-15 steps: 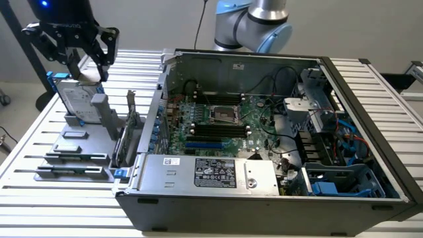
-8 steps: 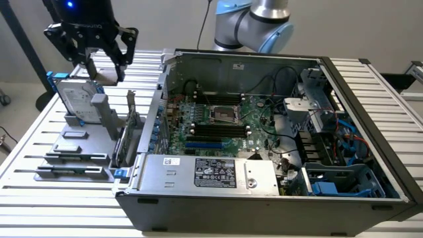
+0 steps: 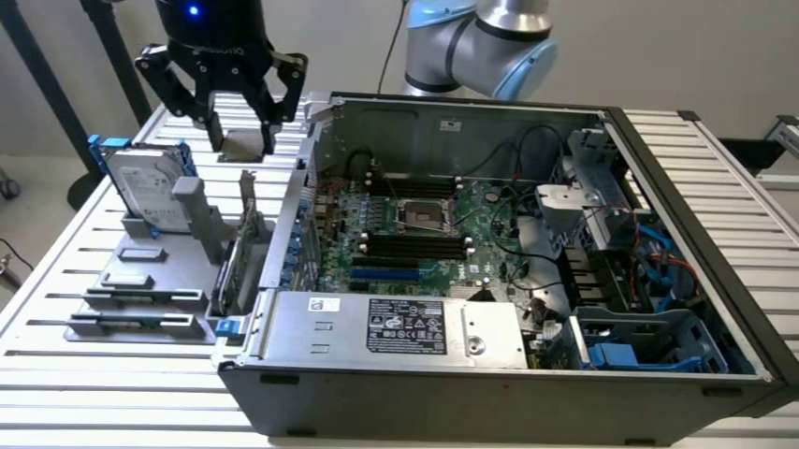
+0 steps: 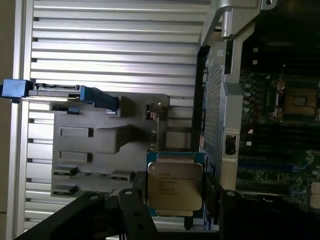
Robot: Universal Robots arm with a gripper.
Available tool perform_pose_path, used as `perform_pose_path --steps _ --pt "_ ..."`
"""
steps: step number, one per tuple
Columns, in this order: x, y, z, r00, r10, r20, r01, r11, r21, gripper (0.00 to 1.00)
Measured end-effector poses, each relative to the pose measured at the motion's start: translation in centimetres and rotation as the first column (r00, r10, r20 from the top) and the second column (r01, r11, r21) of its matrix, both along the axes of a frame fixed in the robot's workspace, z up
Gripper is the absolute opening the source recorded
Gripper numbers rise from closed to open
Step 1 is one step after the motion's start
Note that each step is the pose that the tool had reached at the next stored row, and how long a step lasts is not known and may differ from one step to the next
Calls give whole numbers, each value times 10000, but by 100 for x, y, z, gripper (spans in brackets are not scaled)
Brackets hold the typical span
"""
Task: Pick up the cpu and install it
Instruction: 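Pick up the cpu and move it towards the insertion slot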
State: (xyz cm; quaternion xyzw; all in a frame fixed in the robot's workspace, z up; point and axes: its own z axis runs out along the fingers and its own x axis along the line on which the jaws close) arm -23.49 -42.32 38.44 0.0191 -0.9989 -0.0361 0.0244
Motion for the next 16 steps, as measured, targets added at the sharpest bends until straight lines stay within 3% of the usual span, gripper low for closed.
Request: perform_pose_path --steps 16 --pt "730 1 1 10000 0 0 0 10000 60 55"
